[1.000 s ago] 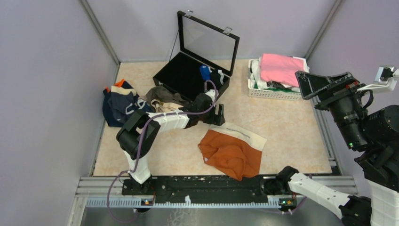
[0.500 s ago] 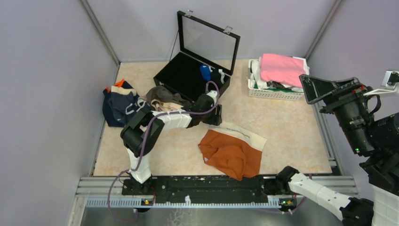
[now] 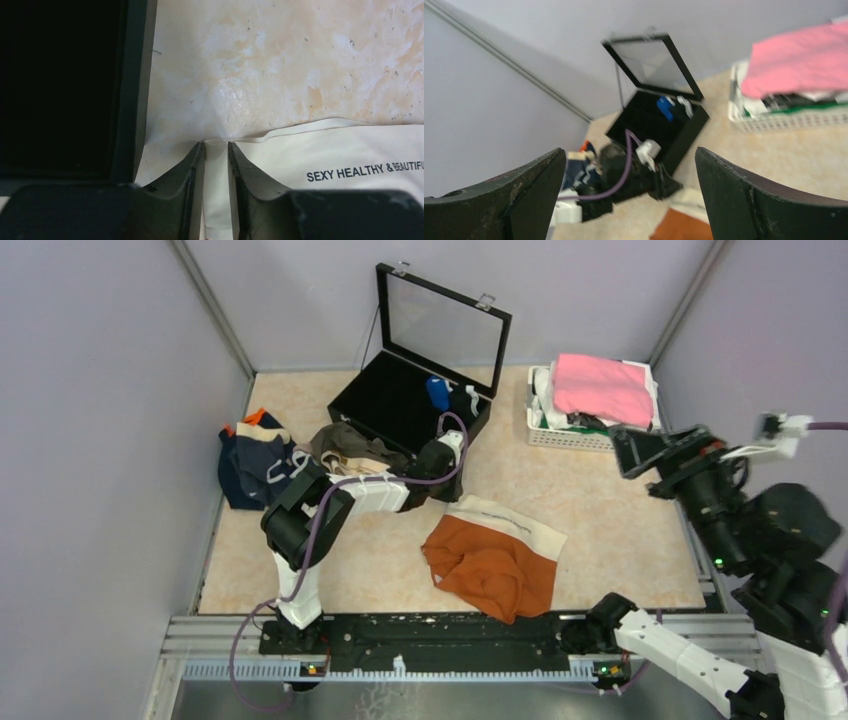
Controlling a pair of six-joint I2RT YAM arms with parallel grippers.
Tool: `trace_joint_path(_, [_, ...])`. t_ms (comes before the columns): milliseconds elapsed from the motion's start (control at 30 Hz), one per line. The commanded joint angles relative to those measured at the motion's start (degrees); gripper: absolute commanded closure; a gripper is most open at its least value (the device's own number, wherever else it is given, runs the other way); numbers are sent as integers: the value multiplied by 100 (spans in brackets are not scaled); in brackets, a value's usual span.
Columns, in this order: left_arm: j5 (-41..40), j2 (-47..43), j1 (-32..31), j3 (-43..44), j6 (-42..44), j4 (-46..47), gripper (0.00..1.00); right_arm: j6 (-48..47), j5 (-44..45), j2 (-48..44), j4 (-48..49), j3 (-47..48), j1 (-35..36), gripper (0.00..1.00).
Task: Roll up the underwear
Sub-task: Flatten out the underwear at the center of the board.
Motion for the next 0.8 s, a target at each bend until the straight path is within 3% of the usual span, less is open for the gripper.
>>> trace_joint_path(0, [62, 276, -80, -180, 82, -6, 74, 728, 425, -195, -569, -1054, -3, 1])
trace_joint_path(200, [68, 147, -98, -309, 108, 51, 100, 1453, -92, -163, -748, -2608, -2, 1])
trace_joint_path(500, [-903, -694, -77, -864, -152, -146, 100, 1903, -1363, 263, -539, -4328, -7, 1])
trace_joint_path(767, [-1687, -1514, 65, -1830, -667, -254, 100, 1972, -1478, 824, -367, -4975, 1, 1])
